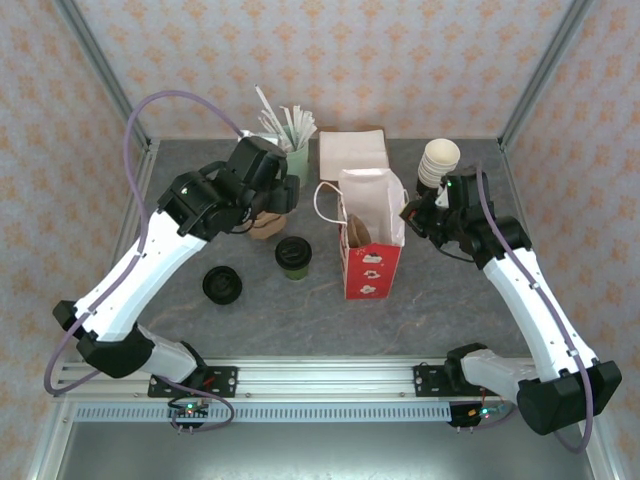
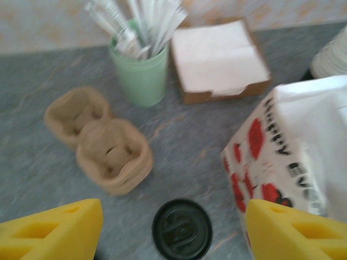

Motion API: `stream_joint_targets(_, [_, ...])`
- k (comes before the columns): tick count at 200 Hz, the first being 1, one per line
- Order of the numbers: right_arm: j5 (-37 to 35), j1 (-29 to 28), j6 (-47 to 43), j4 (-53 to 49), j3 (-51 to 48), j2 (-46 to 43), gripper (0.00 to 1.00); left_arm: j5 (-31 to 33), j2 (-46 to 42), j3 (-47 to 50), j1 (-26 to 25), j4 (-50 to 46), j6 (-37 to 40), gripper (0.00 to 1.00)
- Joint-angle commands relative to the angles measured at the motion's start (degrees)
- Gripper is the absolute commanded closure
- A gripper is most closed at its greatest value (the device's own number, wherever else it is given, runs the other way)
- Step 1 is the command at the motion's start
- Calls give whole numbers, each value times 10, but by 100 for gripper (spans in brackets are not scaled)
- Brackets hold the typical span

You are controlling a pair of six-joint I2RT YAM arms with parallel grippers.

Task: Pack the takeout coffee

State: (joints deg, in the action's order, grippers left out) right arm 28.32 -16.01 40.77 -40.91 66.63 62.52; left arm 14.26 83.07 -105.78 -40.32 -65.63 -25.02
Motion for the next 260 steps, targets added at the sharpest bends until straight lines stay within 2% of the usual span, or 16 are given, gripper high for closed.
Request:
stream_joint_targets(1, [2,-4,11,-10,-3,-8,100,20,22,-2,5,-107,-93,28])
stream_joint_targets(21, [0,-4,6,-16,-4,-11,100,-11,36,25,5,-118,-125,25])
stream_joint_targets(54, [-2,-4,6,-13,-12,-17,100,-75,42,94,3,-71,-162,15])
stream_joint_targets(73, [-3,-4,7,-14,-15,-21,100,-87,61,113,-4,-65,-186,13])
stream_joint_targets(90, [-7,-5,14,-17,-23,-25,100,-88,78,123,-11,-57,-207,5])
stream_joint_targets(116, [-5,-5,38,6,-44,-36,100,-105,83,158,-17,-13,-231,6])
stream_joint_targets(260, [-18,-5,58,8,-49,-64,100,-128,170,173,-16,3,-258,11])
